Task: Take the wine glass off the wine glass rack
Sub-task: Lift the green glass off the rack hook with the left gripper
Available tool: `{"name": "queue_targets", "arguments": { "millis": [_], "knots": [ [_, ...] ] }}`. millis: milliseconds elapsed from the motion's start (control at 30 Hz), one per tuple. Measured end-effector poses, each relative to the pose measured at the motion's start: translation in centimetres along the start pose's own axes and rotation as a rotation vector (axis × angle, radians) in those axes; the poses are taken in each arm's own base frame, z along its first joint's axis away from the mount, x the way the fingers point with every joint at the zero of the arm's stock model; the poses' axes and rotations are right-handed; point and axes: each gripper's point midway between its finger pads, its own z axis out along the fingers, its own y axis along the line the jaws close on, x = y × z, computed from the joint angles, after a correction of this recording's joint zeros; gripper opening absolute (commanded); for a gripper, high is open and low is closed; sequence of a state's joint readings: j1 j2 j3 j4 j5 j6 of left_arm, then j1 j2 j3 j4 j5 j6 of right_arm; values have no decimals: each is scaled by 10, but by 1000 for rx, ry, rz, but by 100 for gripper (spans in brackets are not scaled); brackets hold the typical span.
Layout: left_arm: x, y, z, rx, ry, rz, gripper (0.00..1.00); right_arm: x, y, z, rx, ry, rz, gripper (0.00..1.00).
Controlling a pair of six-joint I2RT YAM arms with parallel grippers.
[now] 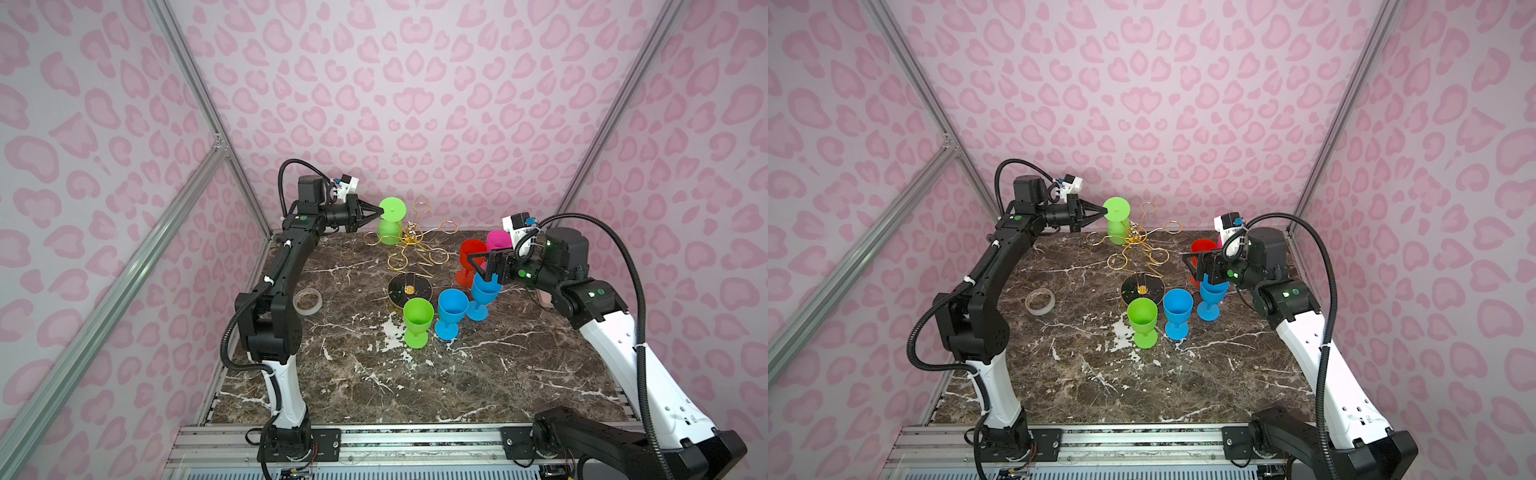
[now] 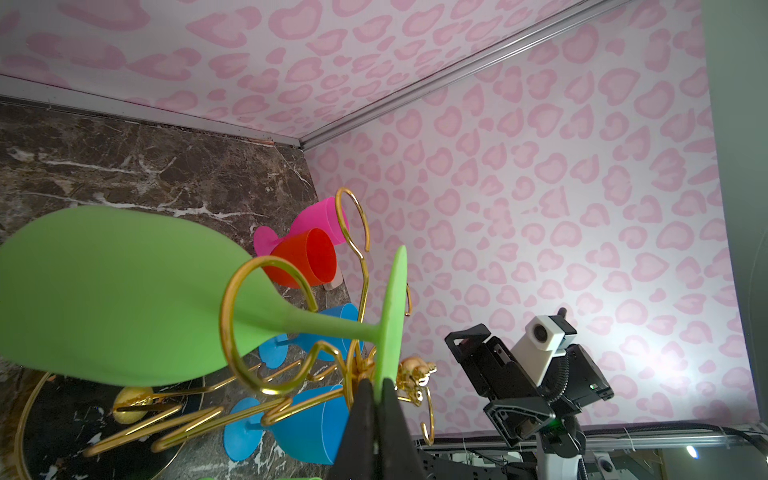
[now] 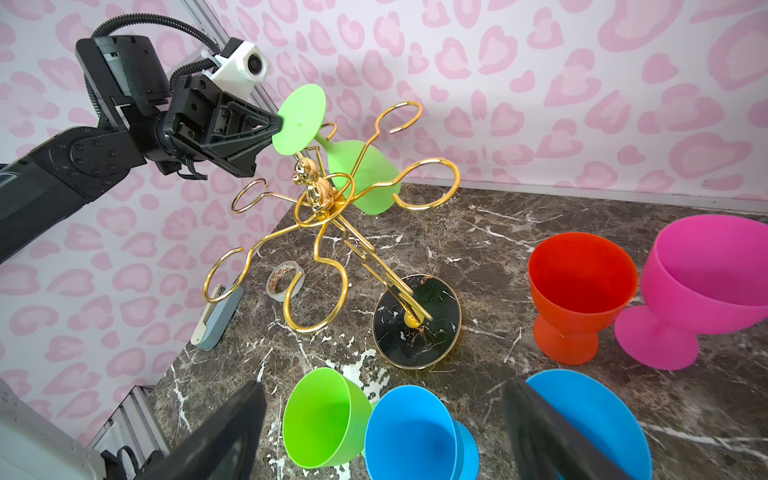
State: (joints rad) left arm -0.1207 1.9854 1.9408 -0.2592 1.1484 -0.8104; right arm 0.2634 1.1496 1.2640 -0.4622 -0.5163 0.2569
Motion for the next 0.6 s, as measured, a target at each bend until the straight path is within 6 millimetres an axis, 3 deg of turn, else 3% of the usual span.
{"name": "queue_targets", "arguments": {
  "millis": [600],
  "knots": [
    [0, -3, 2, 12, 10, 0, 3, 1, -1, 1, 1, 4, 2, 91]
  ]
}}
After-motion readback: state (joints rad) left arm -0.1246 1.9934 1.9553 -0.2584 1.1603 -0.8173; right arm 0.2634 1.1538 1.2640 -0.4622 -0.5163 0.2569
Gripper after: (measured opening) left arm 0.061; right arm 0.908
